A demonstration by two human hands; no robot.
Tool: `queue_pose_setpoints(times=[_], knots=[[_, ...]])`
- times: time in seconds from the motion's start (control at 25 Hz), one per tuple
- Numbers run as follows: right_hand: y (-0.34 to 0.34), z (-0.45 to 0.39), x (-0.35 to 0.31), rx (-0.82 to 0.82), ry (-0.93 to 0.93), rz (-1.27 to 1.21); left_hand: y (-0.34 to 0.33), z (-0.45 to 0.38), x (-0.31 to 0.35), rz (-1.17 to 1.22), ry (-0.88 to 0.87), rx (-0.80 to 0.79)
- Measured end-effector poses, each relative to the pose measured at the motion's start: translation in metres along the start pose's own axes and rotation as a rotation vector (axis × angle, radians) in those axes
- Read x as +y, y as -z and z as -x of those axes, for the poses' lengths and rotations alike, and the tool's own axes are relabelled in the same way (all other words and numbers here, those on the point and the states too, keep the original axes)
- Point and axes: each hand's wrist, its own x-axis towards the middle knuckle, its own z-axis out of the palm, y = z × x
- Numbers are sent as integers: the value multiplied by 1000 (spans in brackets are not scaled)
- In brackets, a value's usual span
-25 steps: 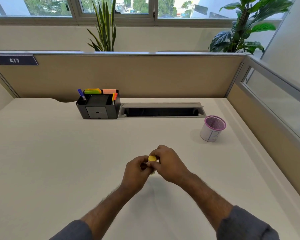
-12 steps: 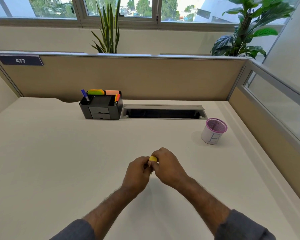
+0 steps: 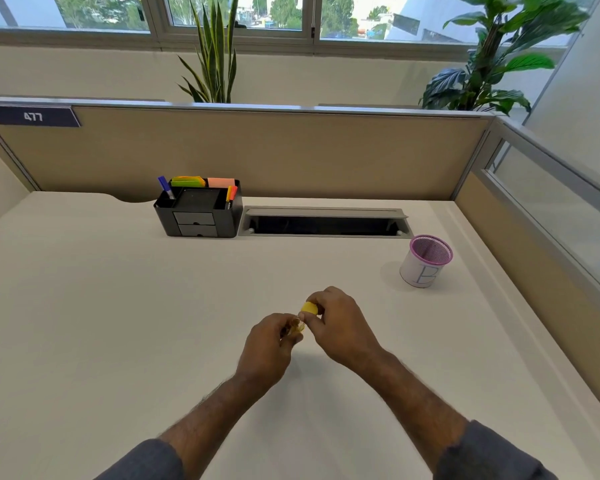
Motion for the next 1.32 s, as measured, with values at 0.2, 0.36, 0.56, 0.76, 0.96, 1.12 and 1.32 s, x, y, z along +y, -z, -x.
queue_pose_setpoints(times=[0.2, 0.36, 0.56, 0.76, 0.96, 1.12, 1.32], knots=[[3, -1, 19, 6, -214, -290, 3, 2, -14, 55, 66, 54], [-12, 11, 43, -51, -327, -455, 7, 2, -22, 63, 101, 74], [-35, 21, 61, -16, -345, -430, 7, 3, -28, 68, 122, 86], [-57, 30, 72, 11, -202, -190, 7, 5, -31, 84, 105, 91], [-64, 31, 76, 80, -127, -129, 6, 5, -29, 100, 90, 81], [-57, 35, 77, 143, -72, -140, 7, 3, -21, 146, 83, 88], [-42, 30, 58, 82, 58, -304, 0, -8, 8, 311, 58, 28]])
